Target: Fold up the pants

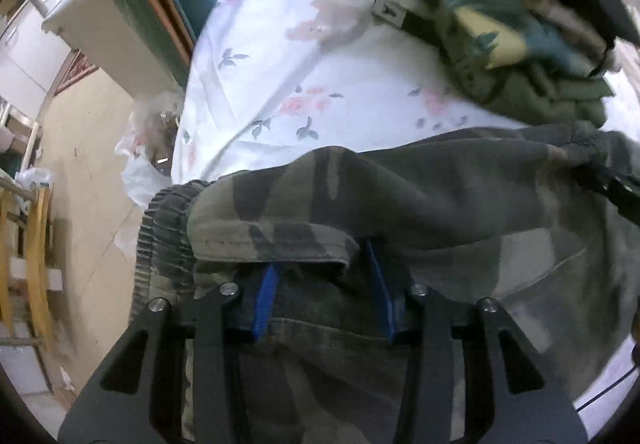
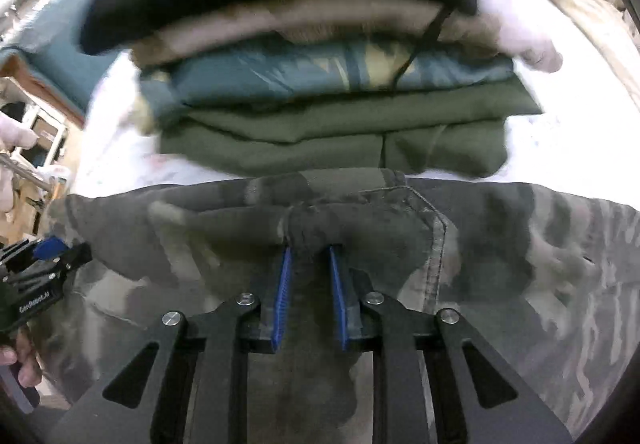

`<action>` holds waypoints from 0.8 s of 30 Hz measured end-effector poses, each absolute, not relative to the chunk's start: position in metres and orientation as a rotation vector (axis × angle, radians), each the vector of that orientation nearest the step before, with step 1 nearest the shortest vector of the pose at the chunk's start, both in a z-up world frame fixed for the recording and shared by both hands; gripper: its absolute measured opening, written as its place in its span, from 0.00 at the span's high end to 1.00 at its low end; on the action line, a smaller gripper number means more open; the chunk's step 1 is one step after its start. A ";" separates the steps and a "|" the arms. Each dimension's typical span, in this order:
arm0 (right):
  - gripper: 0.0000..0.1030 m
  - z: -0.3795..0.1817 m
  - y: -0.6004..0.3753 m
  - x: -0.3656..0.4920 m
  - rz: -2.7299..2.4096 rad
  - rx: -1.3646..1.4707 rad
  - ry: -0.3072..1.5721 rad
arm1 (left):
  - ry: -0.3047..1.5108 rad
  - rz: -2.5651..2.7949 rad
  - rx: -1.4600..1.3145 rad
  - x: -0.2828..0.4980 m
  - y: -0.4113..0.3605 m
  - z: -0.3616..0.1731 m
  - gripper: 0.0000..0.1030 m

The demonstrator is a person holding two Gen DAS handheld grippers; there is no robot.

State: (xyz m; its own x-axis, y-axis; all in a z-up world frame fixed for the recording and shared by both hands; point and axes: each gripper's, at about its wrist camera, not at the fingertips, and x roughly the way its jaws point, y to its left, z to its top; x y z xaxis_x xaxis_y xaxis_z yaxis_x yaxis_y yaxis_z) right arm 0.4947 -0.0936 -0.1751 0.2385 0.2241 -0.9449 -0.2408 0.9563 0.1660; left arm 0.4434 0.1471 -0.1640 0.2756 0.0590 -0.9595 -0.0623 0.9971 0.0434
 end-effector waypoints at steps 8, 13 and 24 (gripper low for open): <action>0.82 -0.170 -0.087 0.495 0.315 -0.039 1.228 | 1.273 0.086 0.020 0.437 0.146 -0.157 0.62; 0.80 -0.113 -0.128 0.450 0.398 0.037 1.150 | 1.214 0.081 -0.037 0.419 0.151 -0.119 0.58; 0.77 -0.049 -0.226 0.316 0.344 0.187 1.034 | 1.147 0.293 -0.198 0.341 0.206 -0.067 0.17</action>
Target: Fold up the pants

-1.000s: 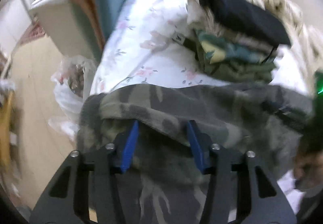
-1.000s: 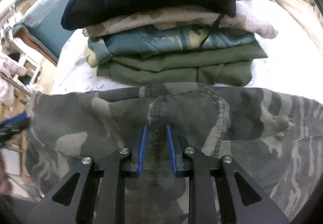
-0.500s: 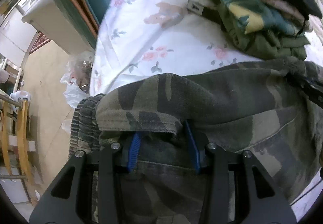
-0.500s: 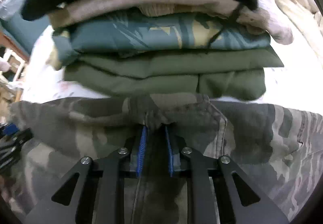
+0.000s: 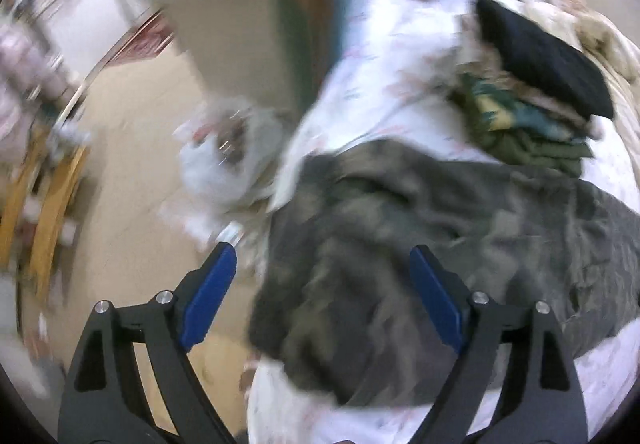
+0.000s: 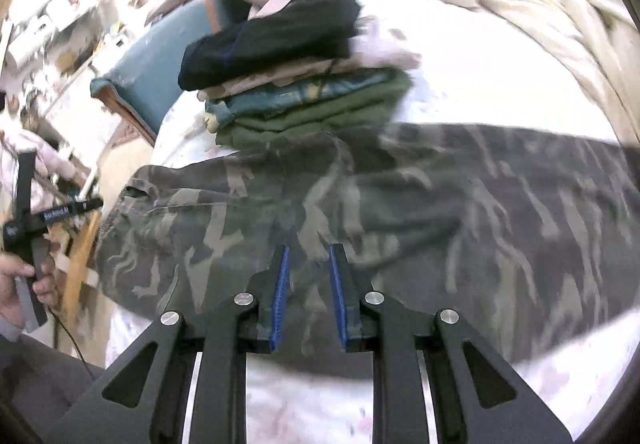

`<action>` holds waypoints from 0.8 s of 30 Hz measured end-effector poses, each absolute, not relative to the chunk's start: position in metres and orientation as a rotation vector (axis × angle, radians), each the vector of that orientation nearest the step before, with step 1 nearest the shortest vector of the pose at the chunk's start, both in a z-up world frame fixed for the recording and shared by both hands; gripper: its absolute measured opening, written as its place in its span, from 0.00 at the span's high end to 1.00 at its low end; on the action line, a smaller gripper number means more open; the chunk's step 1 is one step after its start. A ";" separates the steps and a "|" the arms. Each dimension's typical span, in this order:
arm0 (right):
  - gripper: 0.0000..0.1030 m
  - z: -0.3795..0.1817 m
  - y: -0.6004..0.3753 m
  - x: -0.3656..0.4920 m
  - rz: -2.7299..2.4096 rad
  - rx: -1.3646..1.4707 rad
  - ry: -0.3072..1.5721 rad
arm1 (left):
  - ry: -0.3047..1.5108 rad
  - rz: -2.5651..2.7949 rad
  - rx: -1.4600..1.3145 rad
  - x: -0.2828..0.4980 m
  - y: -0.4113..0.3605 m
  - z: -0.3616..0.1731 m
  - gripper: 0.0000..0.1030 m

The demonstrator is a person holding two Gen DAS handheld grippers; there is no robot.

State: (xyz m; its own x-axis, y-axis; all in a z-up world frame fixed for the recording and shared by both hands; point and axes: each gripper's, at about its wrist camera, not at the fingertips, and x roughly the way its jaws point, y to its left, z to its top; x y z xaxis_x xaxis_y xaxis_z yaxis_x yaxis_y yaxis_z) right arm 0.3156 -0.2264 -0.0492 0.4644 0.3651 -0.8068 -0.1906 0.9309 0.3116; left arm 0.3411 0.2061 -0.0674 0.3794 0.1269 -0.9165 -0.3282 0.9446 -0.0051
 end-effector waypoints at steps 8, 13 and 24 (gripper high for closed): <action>0.17 -0.040 -0.257 0.256 0.285 0.354 0.932 | 1.191 0.481 -0.555 0.266 0.258 -0.084 0.17; 0.17 -0.043 -0.266 0.244 0.308 0.473 0.960 | 1.153 0.470 -0.827 0.242 0.248 -0.118 0.12; 0.17 -0.048 -0.285 0.243 0.263 0.534 0.953 | 0.959 0.429 -0.999 0.262 0.227 -0.171 0.26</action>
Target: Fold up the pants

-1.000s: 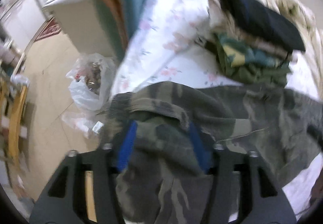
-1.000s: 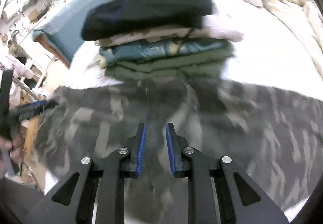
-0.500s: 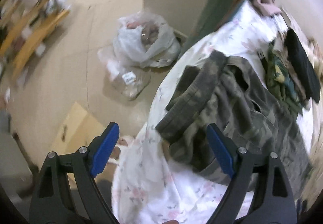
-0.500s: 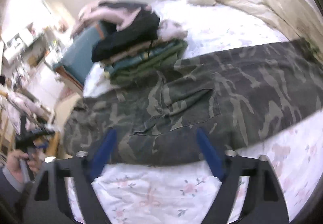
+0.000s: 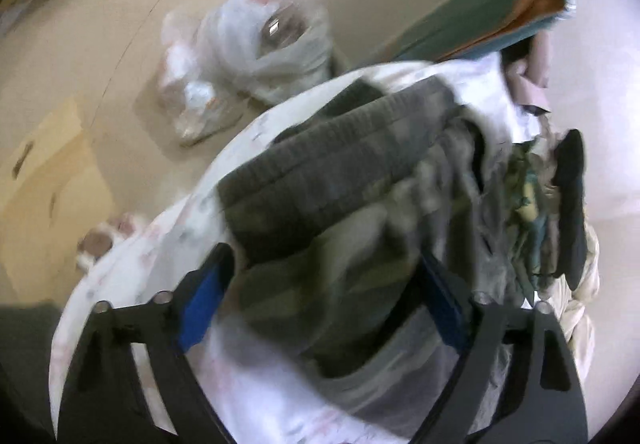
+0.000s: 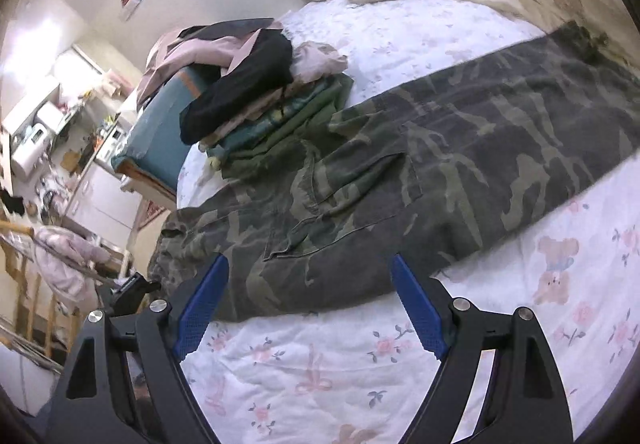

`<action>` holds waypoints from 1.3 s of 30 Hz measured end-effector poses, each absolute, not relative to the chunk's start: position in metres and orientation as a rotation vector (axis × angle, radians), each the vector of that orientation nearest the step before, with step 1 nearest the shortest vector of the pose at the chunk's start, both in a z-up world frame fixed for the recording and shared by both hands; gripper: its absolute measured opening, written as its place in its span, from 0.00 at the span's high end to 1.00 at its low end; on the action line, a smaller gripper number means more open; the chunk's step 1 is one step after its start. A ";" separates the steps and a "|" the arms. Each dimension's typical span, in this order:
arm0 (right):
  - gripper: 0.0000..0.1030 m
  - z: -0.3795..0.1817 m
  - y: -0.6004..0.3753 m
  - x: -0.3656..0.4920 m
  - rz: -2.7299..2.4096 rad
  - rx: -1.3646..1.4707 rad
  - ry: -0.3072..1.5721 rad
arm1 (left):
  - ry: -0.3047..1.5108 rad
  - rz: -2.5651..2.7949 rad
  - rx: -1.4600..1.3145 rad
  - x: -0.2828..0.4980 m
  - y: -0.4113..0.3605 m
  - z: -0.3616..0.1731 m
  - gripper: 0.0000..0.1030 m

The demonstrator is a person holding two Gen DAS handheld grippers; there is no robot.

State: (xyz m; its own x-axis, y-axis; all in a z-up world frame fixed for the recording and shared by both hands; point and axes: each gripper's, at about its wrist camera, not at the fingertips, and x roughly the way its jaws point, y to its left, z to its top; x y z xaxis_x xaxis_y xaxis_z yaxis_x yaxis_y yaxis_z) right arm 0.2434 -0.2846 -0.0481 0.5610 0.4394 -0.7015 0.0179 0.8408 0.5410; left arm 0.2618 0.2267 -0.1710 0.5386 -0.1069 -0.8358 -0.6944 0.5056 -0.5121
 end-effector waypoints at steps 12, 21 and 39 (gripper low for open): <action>0.17 -0.063 -0.313 0.248 0.201 0.701 1.000 | 0.771 0.446 -0.380 0.263 0.157 -0.065 0.88; 0.17 -0.063 -0.365 0.248 0.092 0.872 0.987 | 0.558 0.231 0.131 0.279 0.006 0.017 0.89; 0.17 -0.058 -0.453 0.249 -0.062 0.950 0.899 | 0.820 -0.136 0.839 0.293 -0.272 -0.150 0.79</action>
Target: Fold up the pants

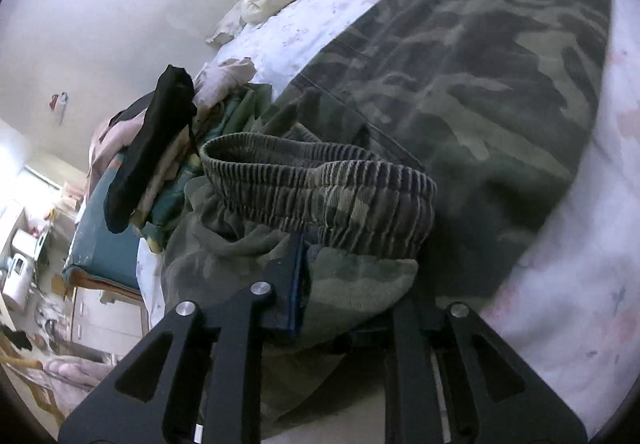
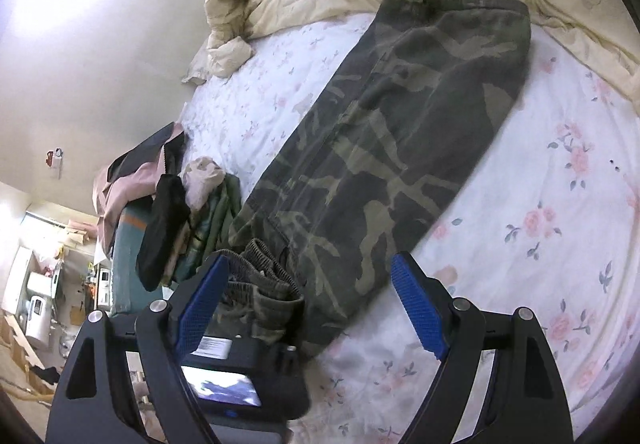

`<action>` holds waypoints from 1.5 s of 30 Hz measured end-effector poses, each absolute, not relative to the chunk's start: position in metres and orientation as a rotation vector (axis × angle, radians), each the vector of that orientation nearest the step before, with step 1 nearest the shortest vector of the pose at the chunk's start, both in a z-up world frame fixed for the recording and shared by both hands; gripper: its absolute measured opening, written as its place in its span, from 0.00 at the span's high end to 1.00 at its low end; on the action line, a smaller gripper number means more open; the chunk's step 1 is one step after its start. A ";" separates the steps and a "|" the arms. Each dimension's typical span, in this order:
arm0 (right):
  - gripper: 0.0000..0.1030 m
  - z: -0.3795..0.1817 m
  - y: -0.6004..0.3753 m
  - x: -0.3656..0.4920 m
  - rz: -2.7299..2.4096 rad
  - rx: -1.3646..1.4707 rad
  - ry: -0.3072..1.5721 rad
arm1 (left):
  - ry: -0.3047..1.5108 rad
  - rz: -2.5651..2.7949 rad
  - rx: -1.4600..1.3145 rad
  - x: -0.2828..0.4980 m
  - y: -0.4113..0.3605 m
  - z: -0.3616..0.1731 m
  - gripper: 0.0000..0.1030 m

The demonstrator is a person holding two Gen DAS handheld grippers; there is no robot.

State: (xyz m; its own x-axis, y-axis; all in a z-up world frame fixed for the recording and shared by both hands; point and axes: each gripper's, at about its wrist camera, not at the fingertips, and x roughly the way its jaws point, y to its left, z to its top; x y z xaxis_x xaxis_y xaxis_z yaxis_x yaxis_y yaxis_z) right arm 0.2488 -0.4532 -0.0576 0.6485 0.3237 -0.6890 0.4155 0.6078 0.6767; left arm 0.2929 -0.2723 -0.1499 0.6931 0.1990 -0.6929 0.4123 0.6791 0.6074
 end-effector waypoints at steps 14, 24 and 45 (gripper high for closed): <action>0.17 -0.055 -0.431 0.256 -0.004 0.976 0.908 | 0.975 -0.333 0.182 0.325 -0.162 -0.037 0.10; 0.17 -0.066 -0.425 0.259 0.003 0.973 0.956 | 1.256 -0.130 0.144 0.449 -0.158 -0.138 0.52; 0.08 -0.101 -0.359 0.279 0.202 0.976 1.059 | 1.123 -0.297 -0.026 0.414 -0.063 -0.071 0.10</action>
State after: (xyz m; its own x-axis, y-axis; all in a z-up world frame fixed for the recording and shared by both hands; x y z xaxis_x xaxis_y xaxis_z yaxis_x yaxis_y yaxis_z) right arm 0.2792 -0.3594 -0.1013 0.5140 0.5701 -0.6410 0.2940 0.5849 0.7559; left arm 0.4143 -0.0626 -0.0715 0.3976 -0.2477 -0.8835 0.2216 0.9603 -0.1695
